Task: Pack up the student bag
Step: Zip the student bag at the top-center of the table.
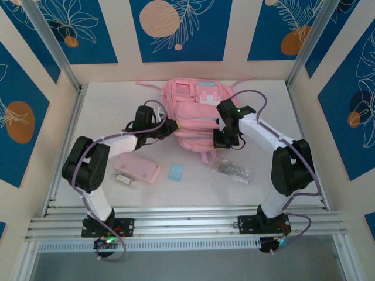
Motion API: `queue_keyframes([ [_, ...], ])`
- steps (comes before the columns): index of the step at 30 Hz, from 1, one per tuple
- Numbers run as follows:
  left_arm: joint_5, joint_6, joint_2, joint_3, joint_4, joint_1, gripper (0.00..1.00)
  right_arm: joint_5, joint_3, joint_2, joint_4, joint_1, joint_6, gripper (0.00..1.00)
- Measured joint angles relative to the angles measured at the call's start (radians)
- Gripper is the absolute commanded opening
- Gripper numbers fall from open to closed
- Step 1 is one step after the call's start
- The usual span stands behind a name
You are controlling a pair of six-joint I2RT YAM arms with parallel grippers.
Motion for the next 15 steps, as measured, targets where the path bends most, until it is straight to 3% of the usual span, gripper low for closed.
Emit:
queue_keyframes([
  [1,0.003,0.009,0.008,0.029,-0.029,0.016,0.12,-0.031,-0.002,0.0,0.024,0.008,-0.001,0.0],
  [2,0.005,0.016,0.016,0.052,-0.048,0.028,0.37,-0.056,-0.004,0.0,0.047,0.015,0.0,0.0],
  [3,0.005,0.025,0.029,0.077,-0.063,0.044,0.56,-0.094,-0.006,0.0,0.081,0.027,0.007,0.0],
  [4,-0.004,0.029,0.035,0.097,-0.071,0.06,0.66,-0.127,-0.008,0.0,0.114,0.036,0.017,0.0],
  [11,-0.079,0.031,-0.026,0.054,-0.066,0.101,0.85,-0.293,-0.006,0.065,0.362,0.103,0.192,0.0],
  [15,-0.111,0.018,-0.153,-0.097,-0.047,0.101,0.87,-0.351,0.03,0.144,0.477,0.134,0.309,0.0],
])
